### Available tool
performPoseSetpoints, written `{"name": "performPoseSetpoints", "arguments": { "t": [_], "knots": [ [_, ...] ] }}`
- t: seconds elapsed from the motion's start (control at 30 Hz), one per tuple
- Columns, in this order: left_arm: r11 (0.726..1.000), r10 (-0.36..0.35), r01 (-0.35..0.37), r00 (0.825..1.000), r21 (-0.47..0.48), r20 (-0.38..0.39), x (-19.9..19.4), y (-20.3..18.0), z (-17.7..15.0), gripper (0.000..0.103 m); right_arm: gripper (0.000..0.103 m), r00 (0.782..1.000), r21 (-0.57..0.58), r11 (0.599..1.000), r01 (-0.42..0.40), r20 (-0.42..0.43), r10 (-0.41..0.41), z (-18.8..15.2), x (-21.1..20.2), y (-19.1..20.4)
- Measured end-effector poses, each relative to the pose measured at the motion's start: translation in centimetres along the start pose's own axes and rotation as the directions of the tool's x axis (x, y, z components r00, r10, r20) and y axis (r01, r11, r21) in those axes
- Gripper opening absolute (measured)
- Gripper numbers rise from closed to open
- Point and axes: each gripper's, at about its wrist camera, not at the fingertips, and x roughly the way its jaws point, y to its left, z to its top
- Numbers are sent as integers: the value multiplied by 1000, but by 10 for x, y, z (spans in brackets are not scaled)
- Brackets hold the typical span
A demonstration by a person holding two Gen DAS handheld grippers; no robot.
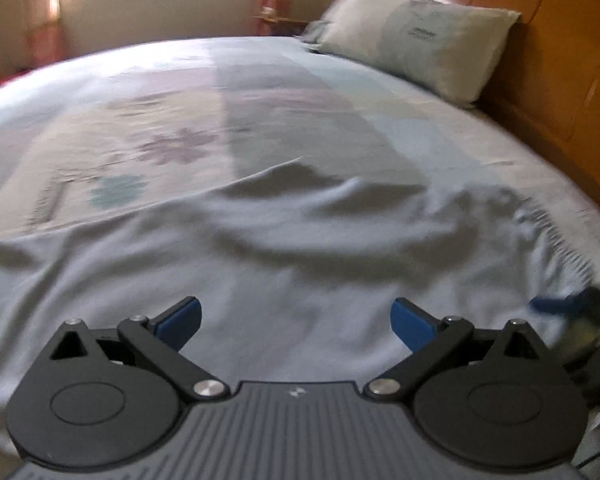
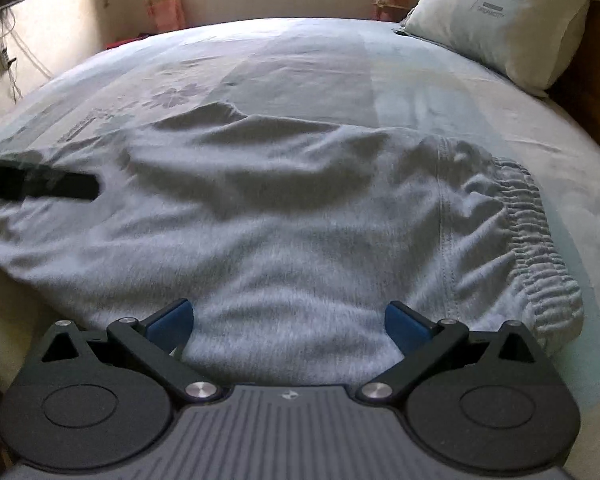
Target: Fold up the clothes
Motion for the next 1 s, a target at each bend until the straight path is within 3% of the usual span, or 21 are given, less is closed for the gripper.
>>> {"name": "performPoseSetpoints", "arguments": {
  "t": [0.13, 0.23, 0.37, 0.47, 0.6, 0.67, 0.83, 1.0],
  "knots": [
    [997, -43, 36, 995, -72, -89, 3, 13, -22, 100, 103, 1000, 19, 1000, 13, 5, -14, -1, 3, 2],
    [992, -111, 104, 989, -77, -95, -9, 23, -12, 100, 103, 1000, 25, 1000, 18, 5, -18, -1, 4, 2],
    [994, -71, 68, 997, -84, -32, -33, 60, 13, 100, 103, 1000, 26, 1000, 17, 0, -17, 0, 4, 2],
    [990, 4, -4, 1000, -143, 0, -45, 116, 39, 100, 103, 1000, 30, 999, 21, -3, -21, 0, 5, 3],
    [960, 168, -170, 985, -224, -31, -44, 204, 56, 100, 103, 1000, 36, 999, 26, -4, -25, 1, 6, 4],
    [933, 212, -226, 974, -280, -81, -36, 245, 52, 100, 103, 1000, 37, 999, 26, -8, -26, 1, 7, 4],
    [897, 225, -257, 966, -360, -129, -7, 306, 30, 100, 103, 1000, 42, 999, 20, -16, -20, 4, 10, 3],
    [896, 256, -276, 961, -348, -104, -4, 317, 35, 100, 103, 999, 44, 998, 40, -21, -39, 7, 16, 6]
  ]
}}
